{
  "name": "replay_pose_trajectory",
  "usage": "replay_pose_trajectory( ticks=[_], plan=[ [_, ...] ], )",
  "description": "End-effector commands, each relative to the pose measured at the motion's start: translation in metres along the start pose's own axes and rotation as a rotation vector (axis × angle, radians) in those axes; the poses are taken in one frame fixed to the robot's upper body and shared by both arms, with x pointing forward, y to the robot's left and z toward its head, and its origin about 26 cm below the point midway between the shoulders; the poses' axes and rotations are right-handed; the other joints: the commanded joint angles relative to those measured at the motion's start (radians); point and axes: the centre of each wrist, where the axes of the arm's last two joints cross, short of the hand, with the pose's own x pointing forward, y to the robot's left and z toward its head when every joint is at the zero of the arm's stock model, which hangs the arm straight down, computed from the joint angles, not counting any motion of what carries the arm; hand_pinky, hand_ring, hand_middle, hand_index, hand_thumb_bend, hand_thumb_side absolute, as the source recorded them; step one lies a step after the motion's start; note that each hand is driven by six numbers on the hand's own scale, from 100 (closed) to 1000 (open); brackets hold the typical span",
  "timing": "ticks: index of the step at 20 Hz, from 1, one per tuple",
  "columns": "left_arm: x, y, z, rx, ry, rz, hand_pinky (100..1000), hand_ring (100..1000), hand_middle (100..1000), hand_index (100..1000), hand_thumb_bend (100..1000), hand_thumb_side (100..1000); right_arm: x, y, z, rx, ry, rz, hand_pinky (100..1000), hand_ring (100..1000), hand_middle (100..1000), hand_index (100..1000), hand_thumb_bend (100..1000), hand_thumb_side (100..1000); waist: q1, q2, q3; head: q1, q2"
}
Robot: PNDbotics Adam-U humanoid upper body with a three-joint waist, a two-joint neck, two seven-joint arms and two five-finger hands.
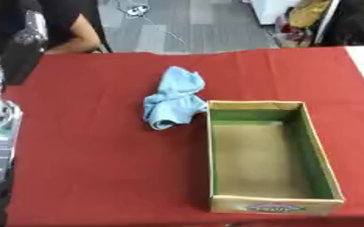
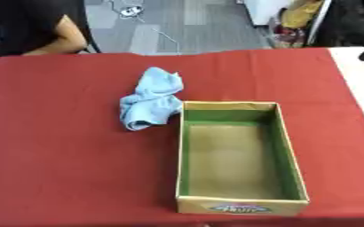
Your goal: Pick up objects on the table and place them in the box.
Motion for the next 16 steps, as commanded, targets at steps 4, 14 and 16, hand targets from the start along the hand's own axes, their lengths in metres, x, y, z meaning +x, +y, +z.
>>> replay_pose_trajectory(
  ticks=[4,14,16],
  plan=[
    [0.004,0.006,-0.007,0.015,-0.034,-0.005,582,690,834,866,304,700,0.006,-0.007,-0.004,0.014,-0.013,0.029,606,781,804,983,100,747,0.000,-0.009,-0.004,-0.008,-0.002],
    [0.029,-0.002,-0.082,-0.541,-0.194,-0.346,421,545,857,966,778,618,0.005,-0.004,-0.002,0.028,-0.004,0.014,606,781,803,983,100,748,0.005,-0.026,-0.038,0.009,-0.002],
    [0.032,-0.021,-0.103,-0.718,-0.207,-0.410,383,515,883,994,782,675,0.005,-0.003,-0.003,0.031,-0.007,0.010,605,780,803,984,100,748,0.007,-0.028,-0.045,0.017,-0.002]
  ],
)
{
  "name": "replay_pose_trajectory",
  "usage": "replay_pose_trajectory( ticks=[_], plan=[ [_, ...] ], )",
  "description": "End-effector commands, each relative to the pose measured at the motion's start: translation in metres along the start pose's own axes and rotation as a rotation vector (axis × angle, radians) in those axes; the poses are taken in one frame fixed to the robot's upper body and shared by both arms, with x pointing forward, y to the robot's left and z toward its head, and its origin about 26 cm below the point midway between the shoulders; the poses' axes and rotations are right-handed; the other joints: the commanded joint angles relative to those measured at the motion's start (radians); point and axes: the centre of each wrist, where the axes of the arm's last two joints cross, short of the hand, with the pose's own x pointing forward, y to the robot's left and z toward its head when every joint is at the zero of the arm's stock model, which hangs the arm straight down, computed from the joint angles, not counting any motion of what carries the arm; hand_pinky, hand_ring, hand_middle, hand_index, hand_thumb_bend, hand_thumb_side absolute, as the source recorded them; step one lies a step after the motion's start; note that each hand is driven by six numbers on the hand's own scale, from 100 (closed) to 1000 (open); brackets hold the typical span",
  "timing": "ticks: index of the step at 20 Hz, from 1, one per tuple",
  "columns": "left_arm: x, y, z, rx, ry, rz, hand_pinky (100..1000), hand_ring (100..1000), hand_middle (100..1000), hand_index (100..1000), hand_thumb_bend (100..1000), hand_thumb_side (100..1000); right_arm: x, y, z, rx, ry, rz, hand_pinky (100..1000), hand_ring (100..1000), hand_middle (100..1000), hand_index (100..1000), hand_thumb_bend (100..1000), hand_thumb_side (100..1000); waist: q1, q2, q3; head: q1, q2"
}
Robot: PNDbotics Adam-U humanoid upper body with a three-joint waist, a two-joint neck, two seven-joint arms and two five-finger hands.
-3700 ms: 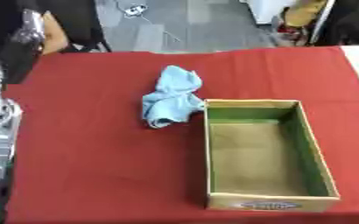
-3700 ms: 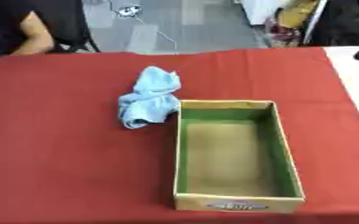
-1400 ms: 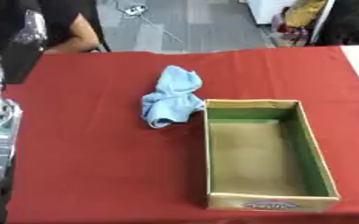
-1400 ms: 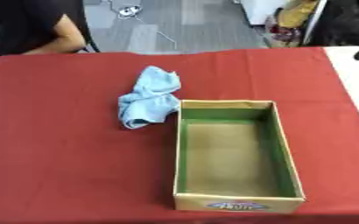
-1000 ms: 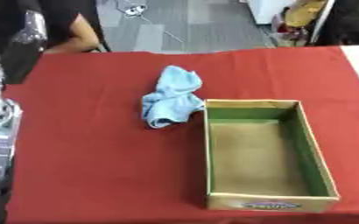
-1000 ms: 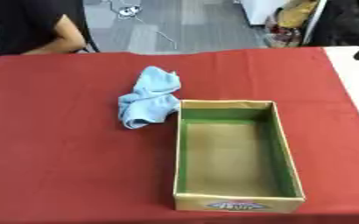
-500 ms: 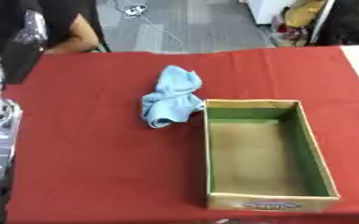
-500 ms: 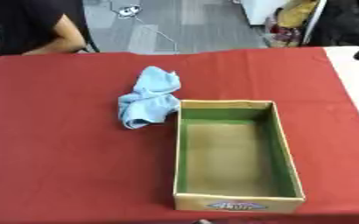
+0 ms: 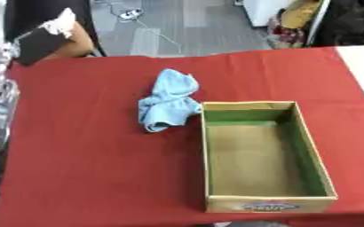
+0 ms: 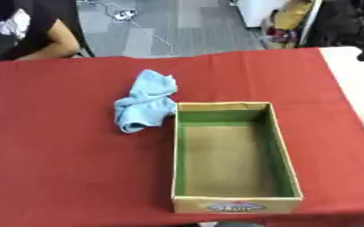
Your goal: Pick up objects on the table and place them in the box.
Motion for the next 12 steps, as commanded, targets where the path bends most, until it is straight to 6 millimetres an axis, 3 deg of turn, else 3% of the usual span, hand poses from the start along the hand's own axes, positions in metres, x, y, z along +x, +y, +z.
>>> replay_pose_trajectory(
  ticks=[1,6,12],
  plan=[
    [-0.005,-0.006,-0.032,-0.273,-0.018,-0.125,374,502,890,1000,781,691,0.005,-0.005,-0.004,0.021,-0.015,0.019,605,780,803,984,100,748,0.001,-0.011,-0.005,0.017,-0.002],
    [0.004,-0.050,-0.080,-0.514,0.009,-0.159,323,461,902,1000,766,739,0.005,-0.004,-0.005,0.021,-0.020,0.011,604,778,802,984,100,748,0.001,-0.009,-0.009,0.030,-0.002],
    [0.021,-0.118,-0.102,-0.649,0.088,-0.128,303,458,910,1000,737,787,0.005,-0.002,-0.005,0.025,-0.024,0.002,603,777,802,984,100,749,-0.003,-0.010,-0.013,0.058,-0.002]
  ],
)
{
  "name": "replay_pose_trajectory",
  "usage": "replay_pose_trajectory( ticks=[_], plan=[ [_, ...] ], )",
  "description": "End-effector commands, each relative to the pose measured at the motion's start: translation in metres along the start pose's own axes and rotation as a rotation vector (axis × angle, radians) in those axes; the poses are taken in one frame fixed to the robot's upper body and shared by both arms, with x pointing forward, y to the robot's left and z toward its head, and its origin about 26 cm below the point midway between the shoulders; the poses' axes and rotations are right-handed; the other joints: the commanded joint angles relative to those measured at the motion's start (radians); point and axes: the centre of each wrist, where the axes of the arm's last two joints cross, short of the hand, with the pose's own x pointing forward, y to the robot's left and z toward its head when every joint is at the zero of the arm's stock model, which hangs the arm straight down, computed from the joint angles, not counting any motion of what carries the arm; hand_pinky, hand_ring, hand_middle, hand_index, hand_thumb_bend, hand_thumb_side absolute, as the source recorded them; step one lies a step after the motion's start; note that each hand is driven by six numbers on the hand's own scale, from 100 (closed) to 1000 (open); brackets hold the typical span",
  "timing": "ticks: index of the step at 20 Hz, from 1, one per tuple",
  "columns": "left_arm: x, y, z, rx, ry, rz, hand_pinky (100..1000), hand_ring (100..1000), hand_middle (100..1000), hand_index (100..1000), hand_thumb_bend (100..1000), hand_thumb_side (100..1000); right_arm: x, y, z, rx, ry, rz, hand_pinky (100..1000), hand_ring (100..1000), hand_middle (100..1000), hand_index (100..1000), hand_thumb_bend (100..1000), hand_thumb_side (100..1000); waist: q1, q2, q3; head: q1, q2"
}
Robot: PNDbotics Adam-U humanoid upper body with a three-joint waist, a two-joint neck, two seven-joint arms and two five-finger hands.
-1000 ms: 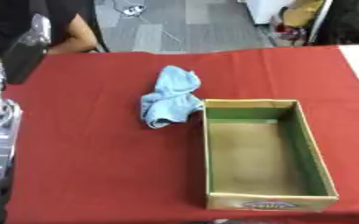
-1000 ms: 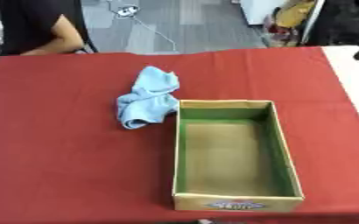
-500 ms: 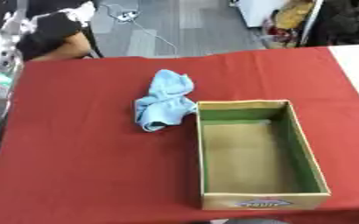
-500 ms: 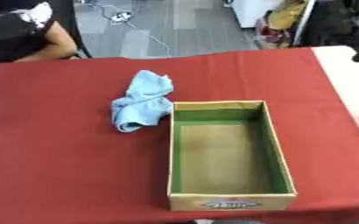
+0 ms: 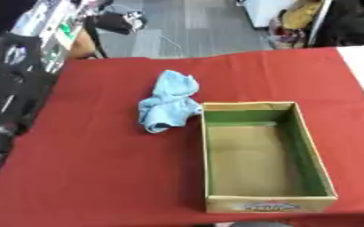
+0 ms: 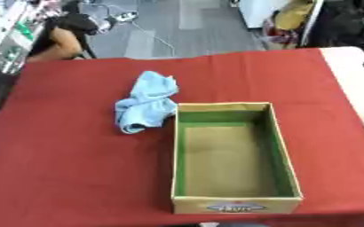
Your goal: Pick up objects on the table and place them in the box.
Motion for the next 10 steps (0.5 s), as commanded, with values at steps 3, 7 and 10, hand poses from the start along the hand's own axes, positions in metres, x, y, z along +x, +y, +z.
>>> replay_pose_trajectory(
  ticks=[3,7,10],
  plan=[
    [0.021,-0.029,-0.027,-0.045,0.024,0.018,311,458,912,1000,738,794,0.005,-0.003,-0.005,0.013,-0.024,0.013,603,777,802,984,100,750,-0.005,-0.010,-0.004,0.031,-0.002],
    [0.033,-0.046,-0.032,-0.064,0.000,0.008,323,459,912,1000,752,802,0.005,-0.003,-0.006,0.012,-0.029,0.011,603,777,802,984,100,749,-0.005,-0.008,-0.006,0.039,-0.002],
    [0.039,-0.055,-0.032,-0.095,-0.025,0.000,336,459,906,1000,769,809,0.005,-0.003,-0.007,0.014,-0.033,0.011,603,776,802,984,100,749,-0.004,-0.006,-0.007,0.038,-0.002]
  ],
)
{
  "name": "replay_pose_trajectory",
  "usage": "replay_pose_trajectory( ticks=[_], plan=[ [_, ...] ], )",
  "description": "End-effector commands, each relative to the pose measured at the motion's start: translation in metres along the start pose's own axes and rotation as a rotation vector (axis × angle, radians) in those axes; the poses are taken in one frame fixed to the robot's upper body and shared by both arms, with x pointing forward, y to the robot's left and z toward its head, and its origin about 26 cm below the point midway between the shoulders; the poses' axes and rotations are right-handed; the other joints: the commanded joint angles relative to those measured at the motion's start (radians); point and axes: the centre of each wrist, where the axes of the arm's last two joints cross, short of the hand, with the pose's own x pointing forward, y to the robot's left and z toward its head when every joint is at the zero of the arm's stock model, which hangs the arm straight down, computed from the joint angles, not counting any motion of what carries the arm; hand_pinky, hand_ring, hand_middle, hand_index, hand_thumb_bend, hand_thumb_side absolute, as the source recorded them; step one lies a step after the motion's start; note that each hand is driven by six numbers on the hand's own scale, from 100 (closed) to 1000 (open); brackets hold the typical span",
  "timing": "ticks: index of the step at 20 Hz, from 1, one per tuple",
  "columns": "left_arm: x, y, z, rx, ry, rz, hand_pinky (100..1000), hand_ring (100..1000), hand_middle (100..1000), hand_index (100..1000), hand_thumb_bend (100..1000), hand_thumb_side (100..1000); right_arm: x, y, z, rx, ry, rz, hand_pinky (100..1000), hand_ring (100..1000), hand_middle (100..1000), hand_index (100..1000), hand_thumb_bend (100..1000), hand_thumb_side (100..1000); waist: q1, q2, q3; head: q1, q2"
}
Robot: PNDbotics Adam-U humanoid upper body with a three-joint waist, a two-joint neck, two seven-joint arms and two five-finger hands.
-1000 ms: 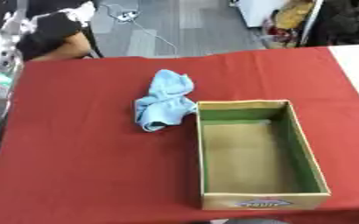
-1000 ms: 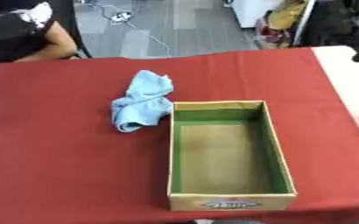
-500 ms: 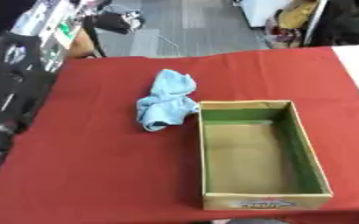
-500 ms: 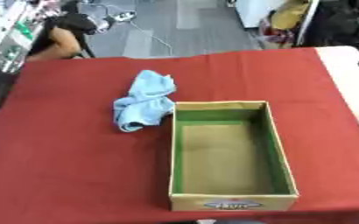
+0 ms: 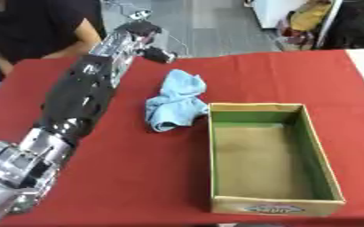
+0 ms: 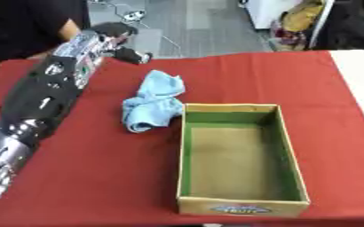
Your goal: Pick up objects on the table and place them in the box.
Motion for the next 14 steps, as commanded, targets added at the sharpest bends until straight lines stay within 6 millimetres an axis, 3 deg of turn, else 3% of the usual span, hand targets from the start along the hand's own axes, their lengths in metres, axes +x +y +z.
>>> replay_pose_trajectory(
  ticks=[1,7,14],
  plan=[
    [0.003,0.010,-0.001,0.014,-0.016,-0.021,339,458,900,1000,777,812,0.005,-0.005,-0.006,0.010,-0.027,0.017,604,776,802,984,100,749,-0.004,-0.007,-0.001,0.011,-0.002],
    [0.012,-0.003,-0.001,-0.038,-0.088,-0.048,333,431,863,983,821,823,0.005,-0.005,-0.007,0.012,-0.032,0.017,603,776,802,984,100,750,-0.002,-0.004,-0.002,0.011,-0.002],
    [0.019,-0.011,0.001,-0.203,-0.209,-0.080,339,386,777,902,861,859,0.006,-0.006,-0.007,0.015,-0.033,0.019,604,776,802,984,100,749,0.002,-0.006,-0.003,0.004,-0.002]
  ],
)
